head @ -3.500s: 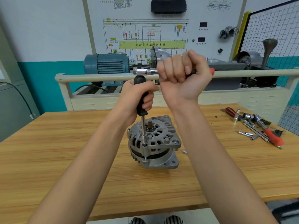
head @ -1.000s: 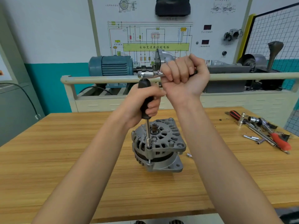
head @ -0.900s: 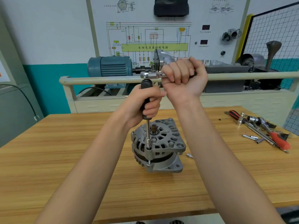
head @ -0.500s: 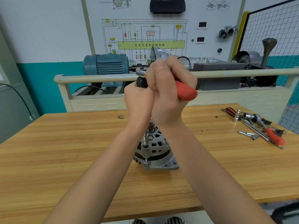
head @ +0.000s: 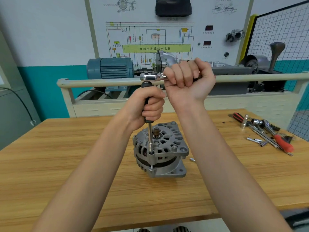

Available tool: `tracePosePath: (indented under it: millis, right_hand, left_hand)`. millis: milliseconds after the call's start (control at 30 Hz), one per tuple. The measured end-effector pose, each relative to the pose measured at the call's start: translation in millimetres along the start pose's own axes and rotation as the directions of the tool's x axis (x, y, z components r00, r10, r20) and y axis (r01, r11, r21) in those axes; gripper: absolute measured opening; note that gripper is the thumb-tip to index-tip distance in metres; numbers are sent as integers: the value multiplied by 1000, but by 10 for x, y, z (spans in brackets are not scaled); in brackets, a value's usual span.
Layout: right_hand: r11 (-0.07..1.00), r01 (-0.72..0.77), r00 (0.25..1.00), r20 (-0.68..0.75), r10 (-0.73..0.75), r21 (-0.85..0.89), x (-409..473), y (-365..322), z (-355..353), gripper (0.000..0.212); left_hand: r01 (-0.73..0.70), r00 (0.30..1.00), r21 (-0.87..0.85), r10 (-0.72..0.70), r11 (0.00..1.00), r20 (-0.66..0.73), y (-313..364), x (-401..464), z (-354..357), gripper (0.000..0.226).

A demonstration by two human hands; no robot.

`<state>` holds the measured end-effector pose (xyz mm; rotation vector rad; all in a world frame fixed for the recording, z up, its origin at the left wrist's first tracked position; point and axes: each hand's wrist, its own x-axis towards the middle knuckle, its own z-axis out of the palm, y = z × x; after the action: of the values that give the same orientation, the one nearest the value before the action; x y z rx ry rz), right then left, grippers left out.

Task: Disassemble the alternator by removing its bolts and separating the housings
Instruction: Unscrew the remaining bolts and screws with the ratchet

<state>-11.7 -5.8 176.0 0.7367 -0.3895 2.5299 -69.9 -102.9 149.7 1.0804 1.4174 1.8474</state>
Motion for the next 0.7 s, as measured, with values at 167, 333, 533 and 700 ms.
tracePosePath:
  millis: [167,333,533,700]
  right_hand:
    - [855,346,921,314,-231,-386,-205,188,58,45]
    - [364,743,669,638,-382,-562,-385,370,54,21]
    - [855,350,910,354,-214,-382,-170,129,83,42]
    - [995,-63,998,-15,64,77,28,-56,-53,38]
  left_hand:
    - [-55,865,236,164,970,-474,-63,28,177,43]
    - [-408,741,558,619,723,-261,-149,36,486,20]
    - [-123,911,124,161,985,-379,-72,-13,104,34]
    - [-46,989,-8,46,999,142,-26,-32,-42,32]
